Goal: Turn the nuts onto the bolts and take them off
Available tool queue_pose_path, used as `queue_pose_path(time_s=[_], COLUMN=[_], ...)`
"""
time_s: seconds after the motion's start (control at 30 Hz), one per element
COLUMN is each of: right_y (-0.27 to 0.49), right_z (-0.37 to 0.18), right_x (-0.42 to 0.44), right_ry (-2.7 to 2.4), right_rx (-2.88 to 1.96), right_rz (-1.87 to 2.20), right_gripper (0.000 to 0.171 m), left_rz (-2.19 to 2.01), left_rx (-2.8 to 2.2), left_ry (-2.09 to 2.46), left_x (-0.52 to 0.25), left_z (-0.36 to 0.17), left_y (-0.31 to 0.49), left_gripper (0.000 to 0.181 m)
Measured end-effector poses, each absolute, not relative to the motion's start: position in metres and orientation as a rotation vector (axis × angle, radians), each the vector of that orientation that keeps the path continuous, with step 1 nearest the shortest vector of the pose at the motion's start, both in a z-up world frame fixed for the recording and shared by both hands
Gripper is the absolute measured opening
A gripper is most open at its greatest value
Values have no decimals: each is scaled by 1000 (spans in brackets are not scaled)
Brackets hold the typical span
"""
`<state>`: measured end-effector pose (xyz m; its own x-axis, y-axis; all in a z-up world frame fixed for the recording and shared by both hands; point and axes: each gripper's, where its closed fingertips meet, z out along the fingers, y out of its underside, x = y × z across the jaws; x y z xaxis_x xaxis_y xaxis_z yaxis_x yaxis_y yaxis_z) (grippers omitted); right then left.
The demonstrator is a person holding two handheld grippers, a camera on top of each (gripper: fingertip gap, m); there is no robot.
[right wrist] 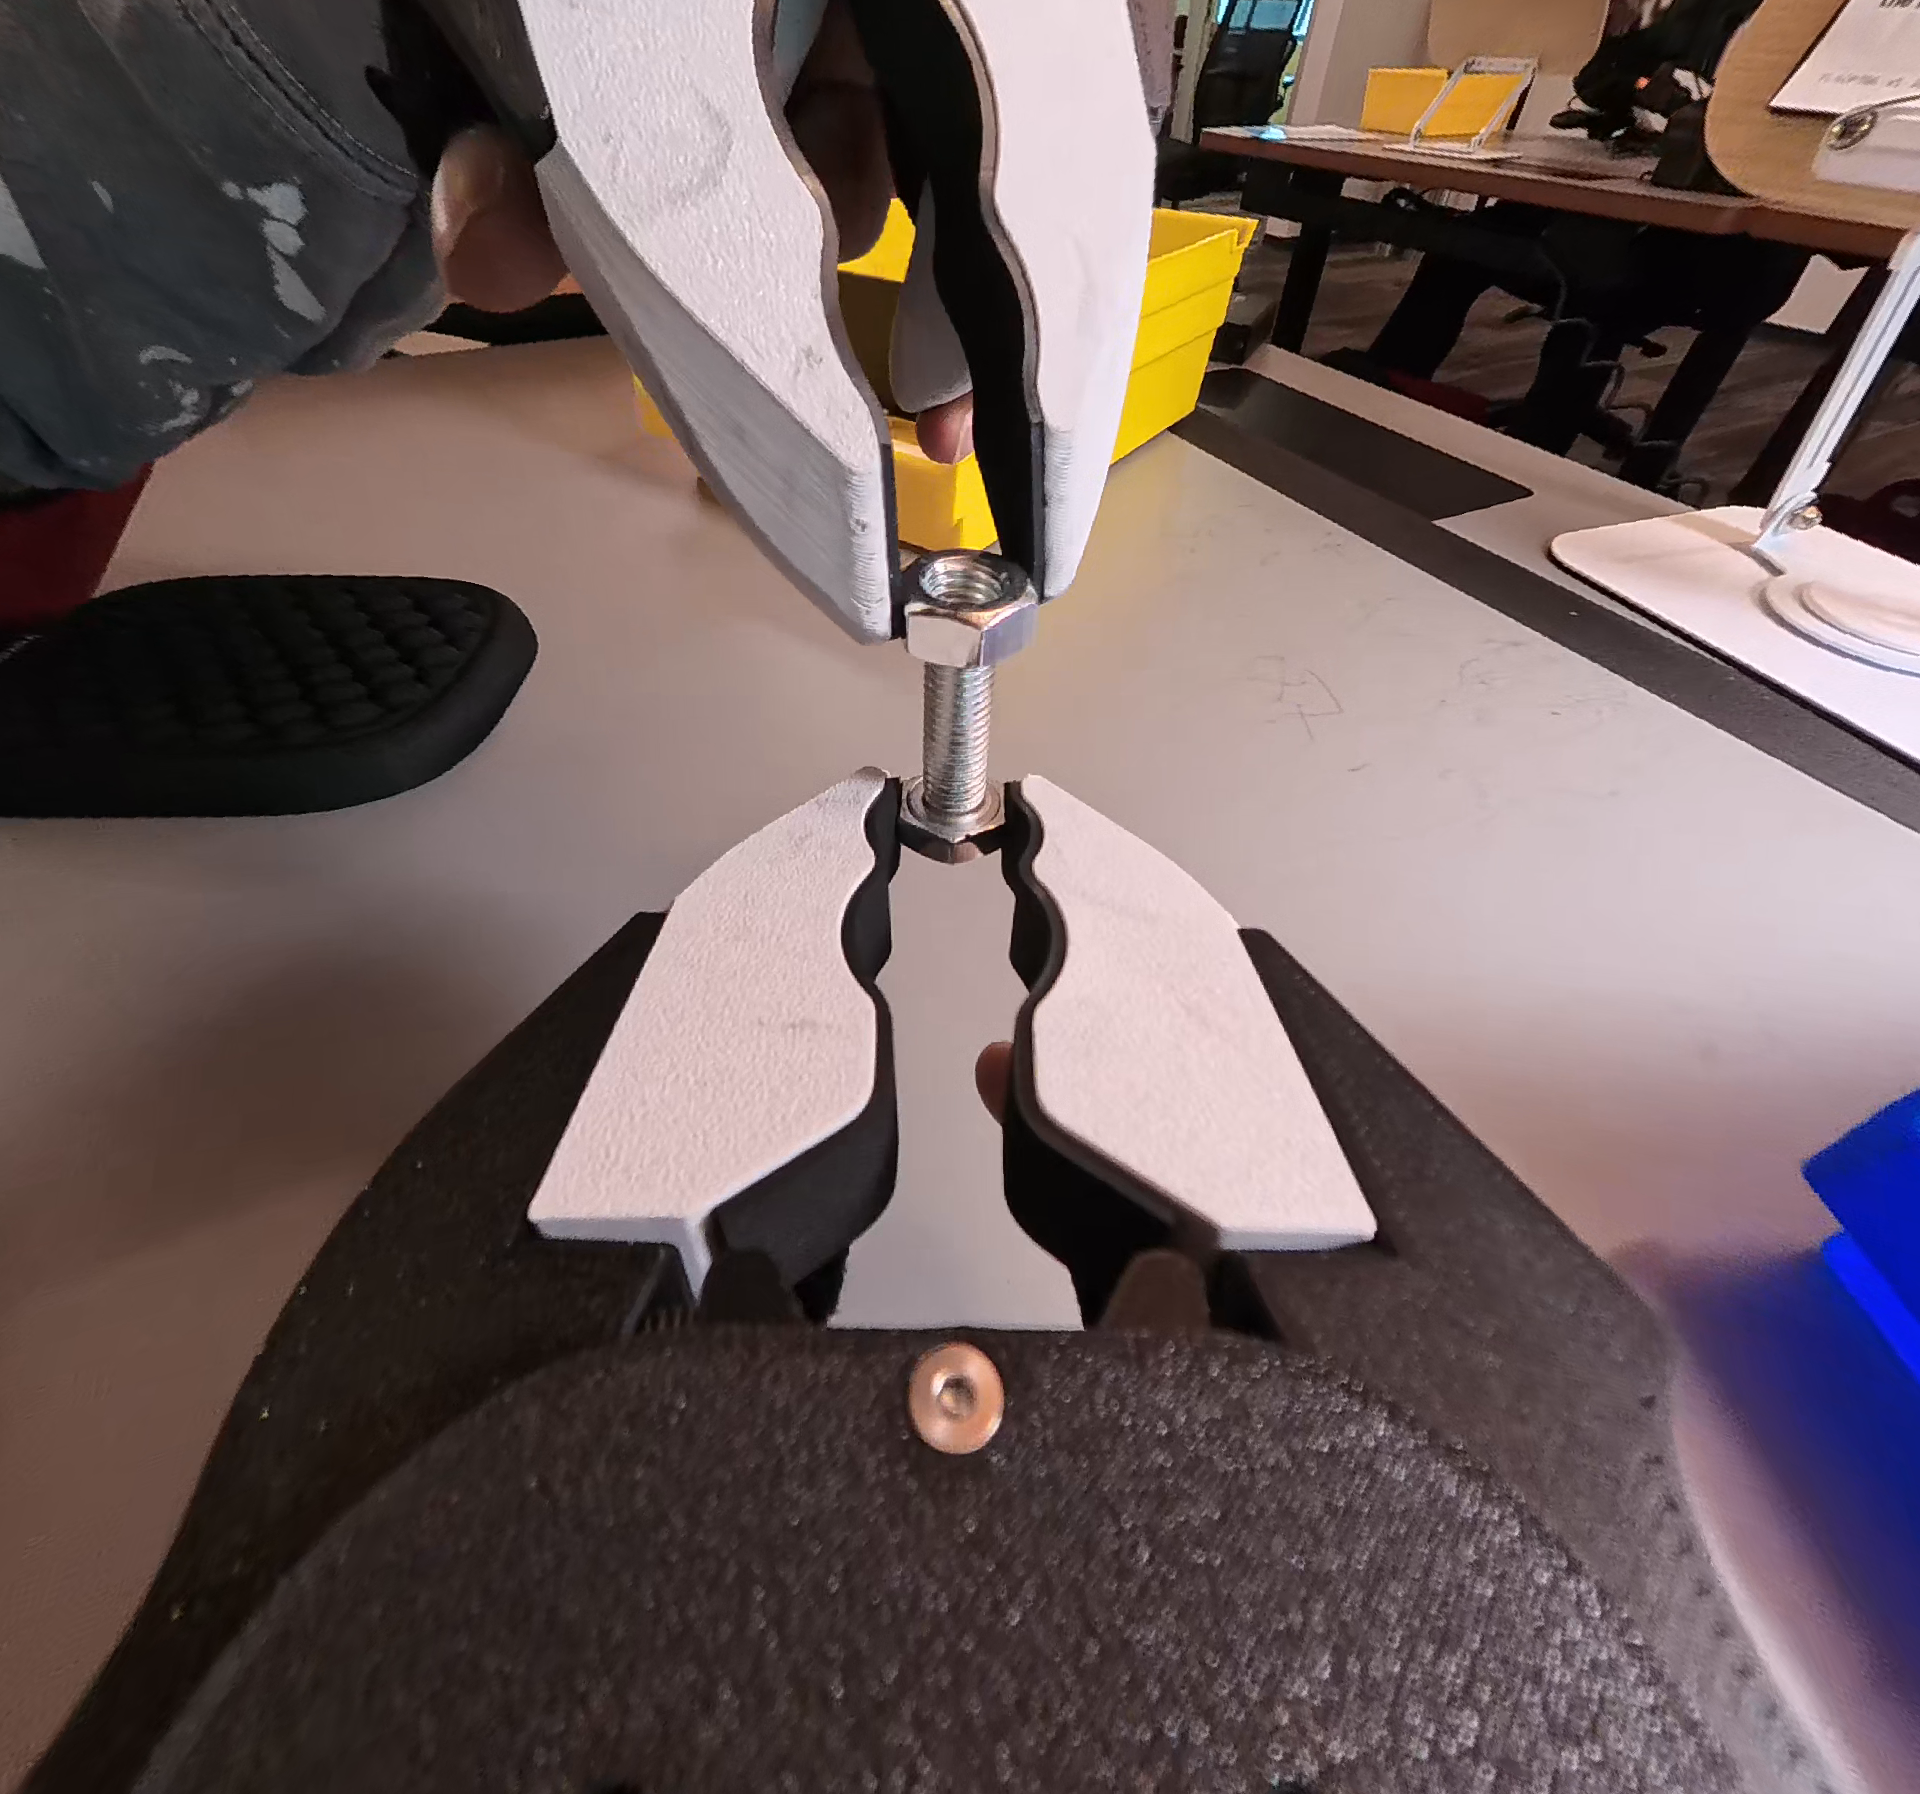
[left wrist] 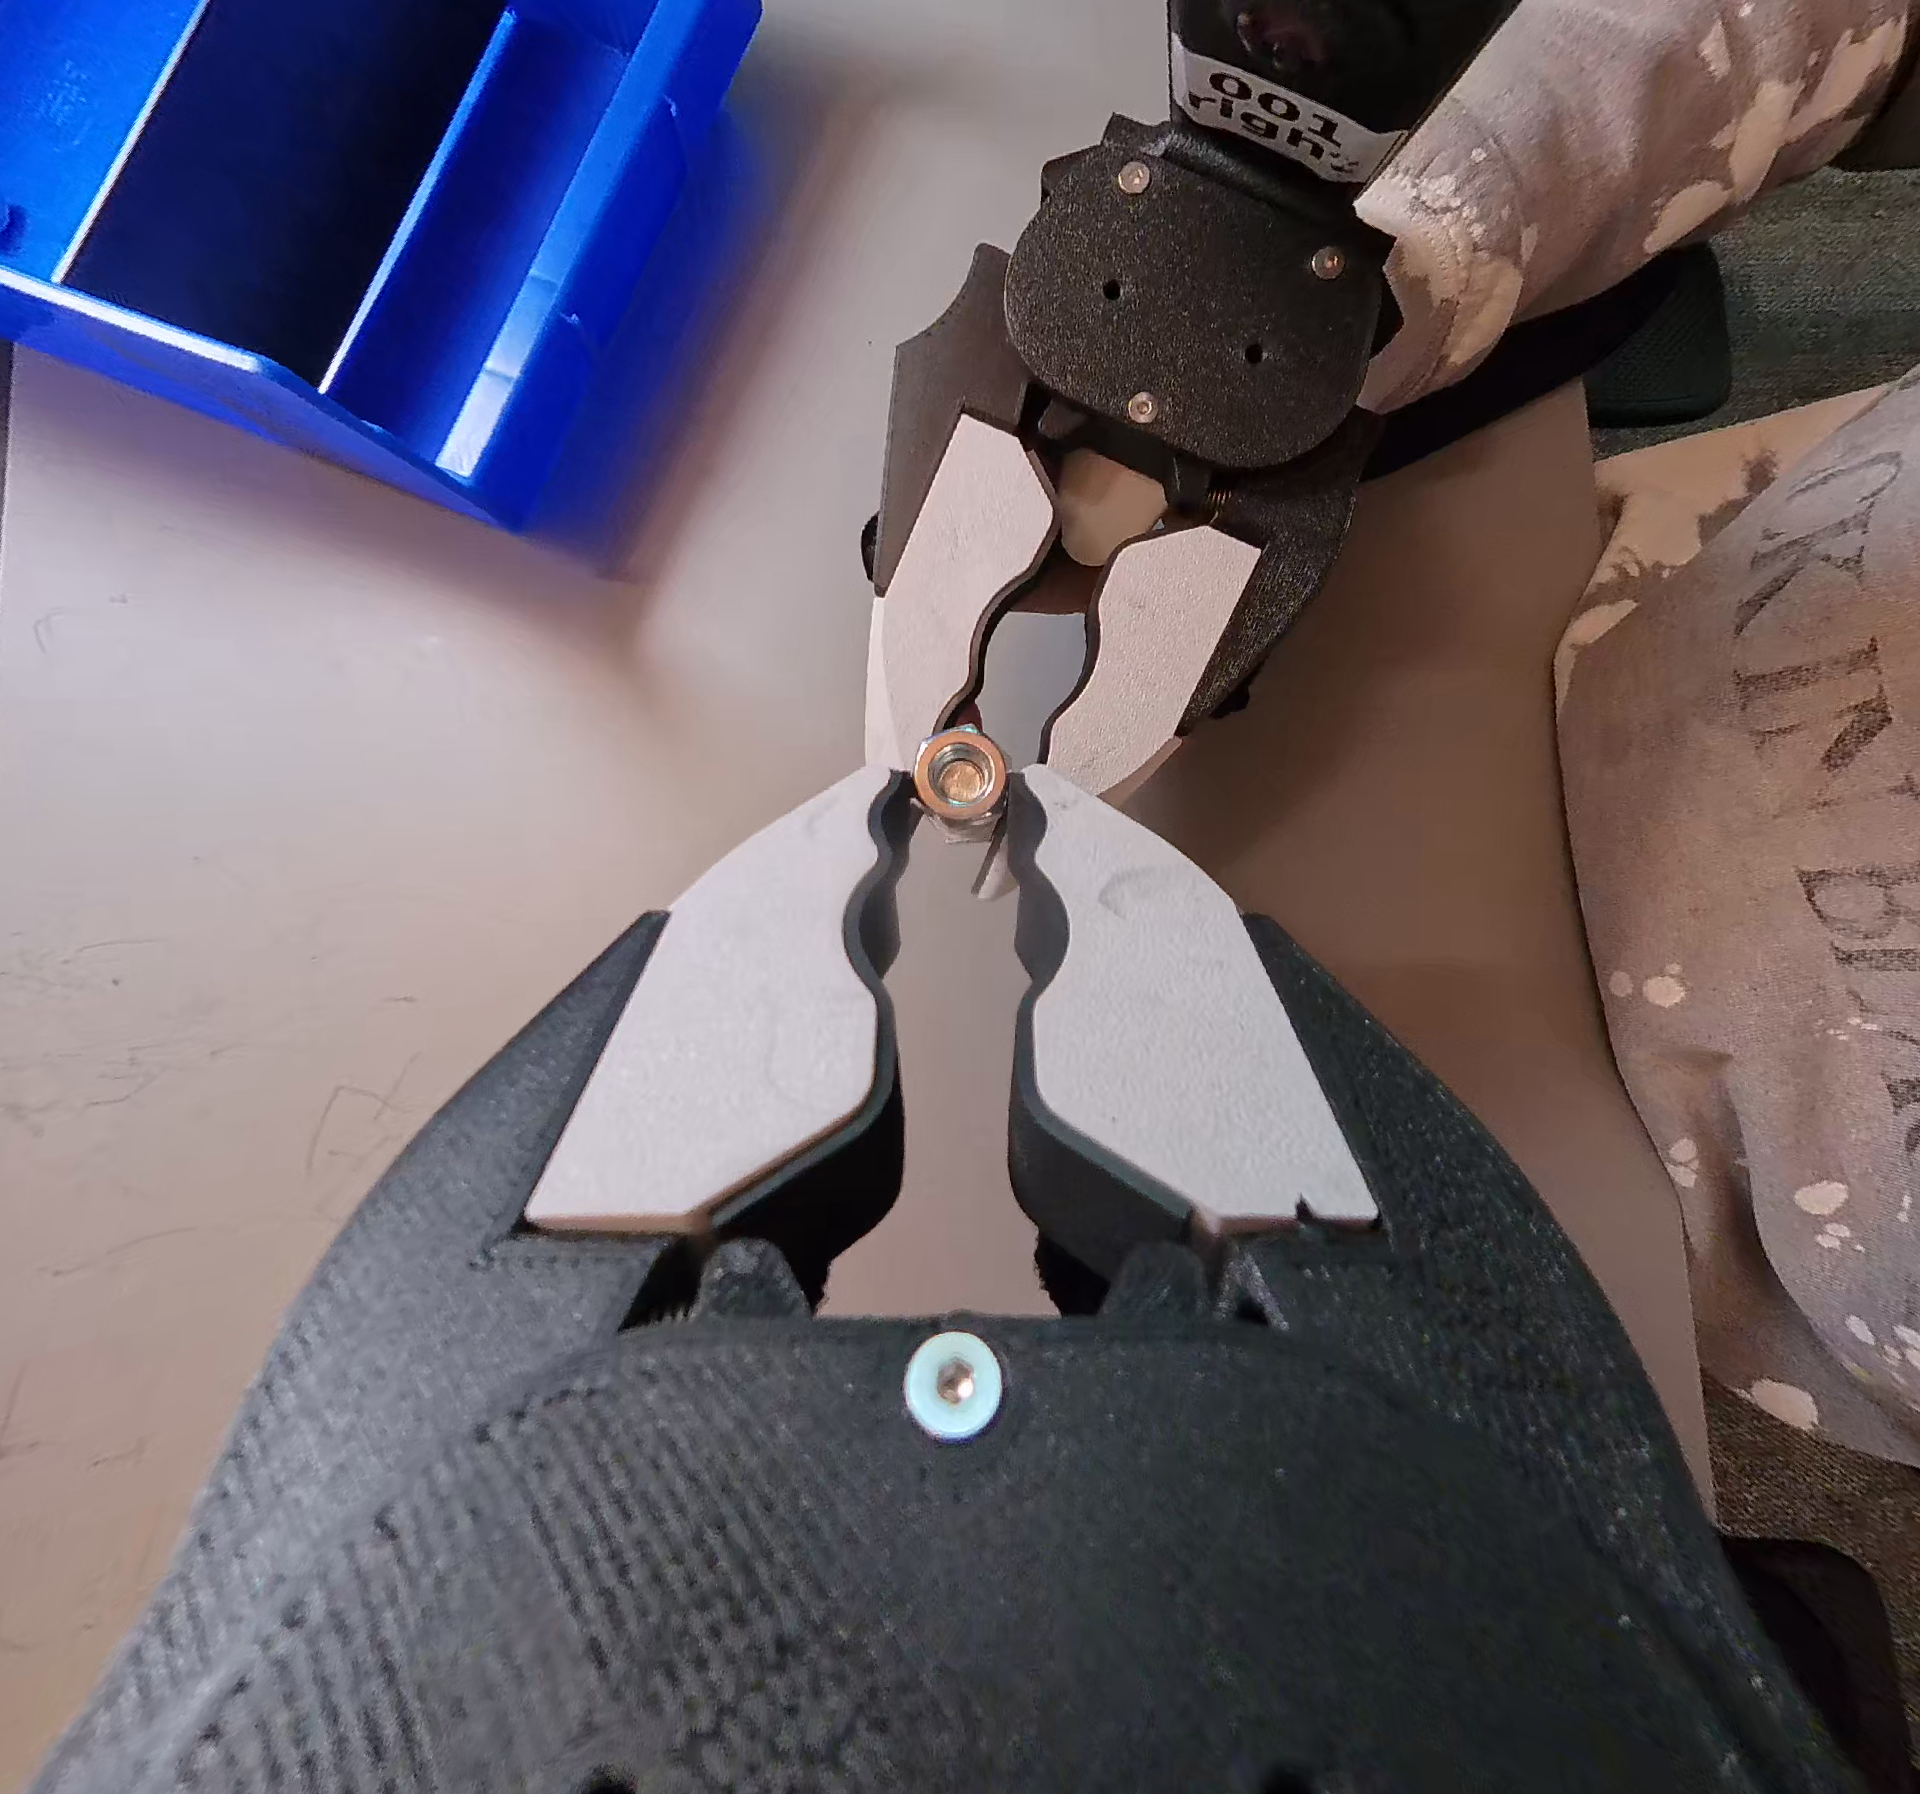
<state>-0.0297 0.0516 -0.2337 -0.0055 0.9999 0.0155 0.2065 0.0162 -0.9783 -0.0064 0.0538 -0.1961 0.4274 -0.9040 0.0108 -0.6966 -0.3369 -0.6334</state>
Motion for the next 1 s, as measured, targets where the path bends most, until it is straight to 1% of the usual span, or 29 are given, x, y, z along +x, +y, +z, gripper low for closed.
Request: queue_pose_path(time_s=[0.27, 0.63, 1.0], right_y=[43, 6, -19], right_z=[-232, -233, -236], right_x=[-30, -28, -22], right_ry=[-1406, -1595, -1721], right_rx=[-1292, -1136, -1053], right_rz=[1142, 1278, 1383], right_gripper=[18, 18, 18], left_rz=[-555, -593, -685], left_rx=[-2081, -1960, -1875], left_ry=[1408, 1755, 1936], left_x=[-5, -1, 6], left_z=[-194, -197, -200], left_y=[46, 12, -8], left_gripper=[19, 18, 18])
